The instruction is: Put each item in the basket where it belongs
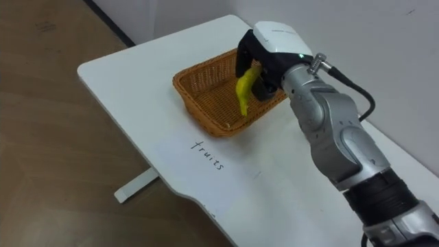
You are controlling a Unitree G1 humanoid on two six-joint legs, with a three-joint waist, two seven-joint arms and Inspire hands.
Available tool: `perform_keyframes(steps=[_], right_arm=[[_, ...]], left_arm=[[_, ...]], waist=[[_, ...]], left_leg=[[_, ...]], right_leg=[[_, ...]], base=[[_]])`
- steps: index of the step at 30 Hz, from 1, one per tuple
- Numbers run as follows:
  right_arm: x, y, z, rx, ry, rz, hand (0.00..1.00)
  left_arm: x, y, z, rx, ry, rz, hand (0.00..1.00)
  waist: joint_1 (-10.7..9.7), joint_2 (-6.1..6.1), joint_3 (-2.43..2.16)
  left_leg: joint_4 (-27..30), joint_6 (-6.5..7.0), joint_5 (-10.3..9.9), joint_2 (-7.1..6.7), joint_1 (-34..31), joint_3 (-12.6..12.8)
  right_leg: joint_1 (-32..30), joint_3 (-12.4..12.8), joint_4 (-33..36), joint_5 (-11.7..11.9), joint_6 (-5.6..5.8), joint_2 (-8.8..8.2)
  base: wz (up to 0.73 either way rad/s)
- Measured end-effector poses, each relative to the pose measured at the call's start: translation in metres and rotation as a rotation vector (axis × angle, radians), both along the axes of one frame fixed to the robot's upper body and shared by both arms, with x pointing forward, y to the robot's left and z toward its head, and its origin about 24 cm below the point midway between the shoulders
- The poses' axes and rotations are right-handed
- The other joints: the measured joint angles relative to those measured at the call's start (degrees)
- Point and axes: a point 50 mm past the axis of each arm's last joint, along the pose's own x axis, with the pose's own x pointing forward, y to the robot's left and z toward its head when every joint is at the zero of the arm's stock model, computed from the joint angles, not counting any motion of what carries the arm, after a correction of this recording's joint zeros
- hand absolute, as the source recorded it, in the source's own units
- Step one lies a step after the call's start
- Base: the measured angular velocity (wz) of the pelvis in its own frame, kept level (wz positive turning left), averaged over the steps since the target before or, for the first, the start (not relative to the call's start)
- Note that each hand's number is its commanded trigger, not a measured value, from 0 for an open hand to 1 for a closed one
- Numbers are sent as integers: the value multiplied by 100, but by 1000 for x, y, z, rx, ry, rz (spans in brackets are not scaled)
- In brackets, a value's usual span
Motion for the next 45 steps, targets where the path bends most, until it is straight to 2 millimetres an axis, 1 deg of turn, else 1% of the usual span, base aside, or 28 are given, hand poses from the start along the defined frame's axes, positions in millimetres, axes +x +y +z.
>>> perform_keyframes(steps=[3, 5, 8, 19, 22, 27, 31, 32, 33, 34, 35, 40, 45], right_arm=[[0, 4, -3, 18, 12, -12, 100], [0, 6, -4, 26, 15, -10, 100], [0, 8, -5, 36, 16, -7, 100], [1, 9, -4, 48, 5, -23, 100], [1, 9, -5, 48, 5, -25, 100], [-1, 15, -9, 32, 19, 1, 100], [-1, 16, -10, 31, 19, 10, 100], [-1, 16, -10, 31, 19, 11, 57], [-1, 16, -10, 30, 19, 11, 51], [-1, 16, -11, 29, 22, 10, 3], [-1, 15, -12, 27, 26, 10, 0], [1, 12, -17, 18, 47, -6, 0], [1, 12, -17, 18, 47, -6, 0]], left_arm=[[0, 1, 1, 3, 5, 1, 0], [-1, 3, 1, 6, 9, 1, 0], [-1, 2, 1, 3, 14, 3, 0], [-1, 2, 1, 2, 17, 4, 0], [-1, 3, 1, 3, 17, 5, 0], [-2, 3, 1, 3, 22, 7, 0], [-2, 3, 1, 0, 26, 8, 0], [-3, 2, 1, -1, 26, 8, 0], [-2, 2, 1, -1, 26, 7, 0], [-2, 2, 1, -2, 26, 7, 0], [-2, 2, 1, -3, 26, 7, 0], [-2, 2, 1, -4, 26, 6, 0], [-2, 2, 1, -5, 26, 6, 0]], waist=[[22, -30, 8], [62, -85, 34], [108, -109, 41], [124, -104, 44], [129, -100, 46], [141, -91, 52], [146, -88, 54], [148, -88, 54], [150, -88, 54], [156, -89, 54], [156, -89, 54], [161, -89, 54], [155, -92, 52]], left_leg=[[0, 1, 1, 2, 5, 7], [3, 1, 0, 2, 4, 5], [11, 10, -8, -3, 3, 2], [34, 9, -8, -7, -5, -10], [49, 9, -8, -10, -20, -23], [87, 4, -15, -8, -50, -38], [92, -3, -24, -9, -53, -43], [93, -9, -27, -9, -53, -43], [93, -9, -27, -9, -53, -43], [93, -9, -27, -9, -53, -44], [93, -9, -27, -9, -53, -45], [92, -5, -27, -10, -56, -46], [92, 5, -25, -10, -57, -48]], right_leg=[[1, 0, 0, 0, 0, 1], [1, 0, 0, 0, 0, 2], [9, -1, 0, 0, 0, -4], [20, -17, 3, 0, 0, -6], [20, -61, 5, 0, 0, -9], [17, -73, 2, 0, 0, -3], [18, -74, 2, 0, 0, -3], [18, -75, 2, 1, 0, -3], [18, -80, 2, 1, 0, -3], [18, -83, 3, 1, 0, -3], [18, -84, 2, 0, 0, -3], [16, -87, 3, 0, 0, -4], [15, -87, 3, 0, 0, -4]], base=[[0], [0], [0], [0], [2], [2], [0], [0], [0], [0], [0], [0], [0]])
